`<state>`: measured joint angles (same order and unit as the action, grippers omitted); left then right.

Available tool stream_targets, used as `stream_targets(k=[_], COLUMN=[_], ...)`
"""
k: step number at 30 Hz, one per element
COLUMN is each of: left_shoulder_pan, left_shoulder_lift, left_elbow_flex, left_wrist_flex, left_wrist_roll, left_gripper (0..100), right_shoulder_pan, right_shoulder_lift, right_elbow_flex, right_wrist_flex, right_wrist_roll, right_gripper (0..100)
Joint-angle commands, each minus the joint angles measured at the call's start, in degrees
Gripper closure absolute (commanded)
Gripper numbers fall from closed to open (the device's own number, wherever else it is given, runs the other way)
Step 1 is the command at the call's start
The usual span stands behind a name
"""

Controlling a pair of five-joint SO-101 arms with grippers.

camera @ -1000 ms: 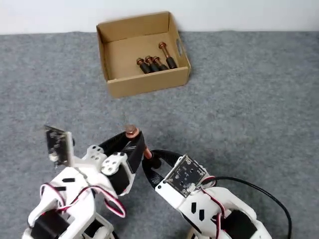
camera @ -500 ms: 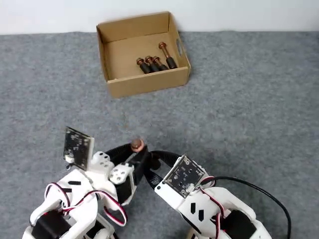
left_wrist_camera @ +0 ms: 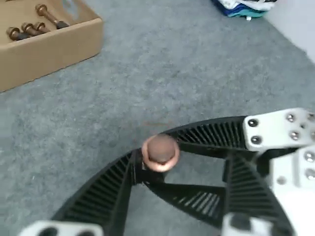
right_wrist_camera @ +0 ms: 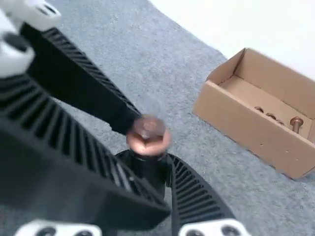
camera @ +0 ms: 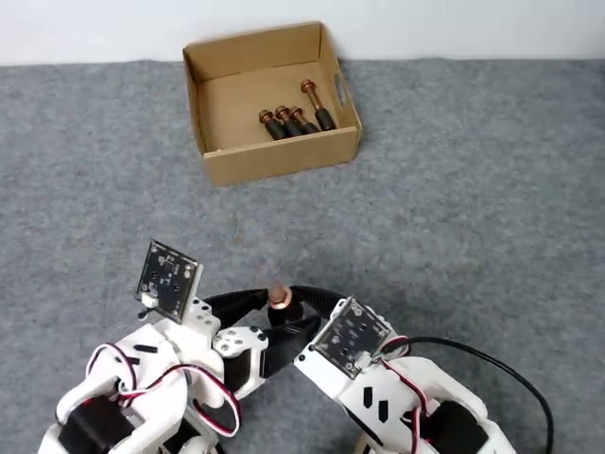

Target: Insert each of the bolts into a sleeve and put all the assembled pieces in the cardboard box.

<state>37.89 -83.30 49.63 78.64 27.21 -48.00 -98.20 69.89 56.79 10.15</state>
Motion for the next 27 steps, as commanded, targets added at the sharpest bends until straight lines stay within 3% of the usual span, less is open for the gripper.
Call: stream_targets(k=[1, 9, 15, 18, 21, 27], left_shoulder_pan=[-0.8, -14.2, -23.9, -28.6, -33.8, -43.6], left_shoulder_lift=[2.9, 7.8, 7.7, 7.7, 7.7, 7.7], left_elbow_flex=[-7.3, -13.4, -11.8, -6.8, 1.0, 20.0], left_wrist_flex=[0.3, 1.1, 1.1, 1.0, 0.0, -11.0], left_wrist_roll=[-0.8, -7.6, -9.4, -9.6, -11.9, -17.2], left_gripper=[72, 73, 90, 100, 99, 100], right_shoulder_pan=[0.8, 5.2, 10.9, 13.2, 16.3, 24.3], right_shoulder_lift=[0.5, 0.5, 0.4, 0.4, 0.4, 0.6], right_elbow_flex=[-1.0, -0.6, -0.6, -0.8, -1.0, -2.6], right_wrist_flex=[-1.2, -1.0, -1.0, -1.0, -1.0, 0.5], right_wrist_roll=[0.5, 0.2, 0.0, -0.8, -4.7, -12.6], right_gripper=[99.1, 99.1, 99.1, 99.1, 99.1, 99.1])
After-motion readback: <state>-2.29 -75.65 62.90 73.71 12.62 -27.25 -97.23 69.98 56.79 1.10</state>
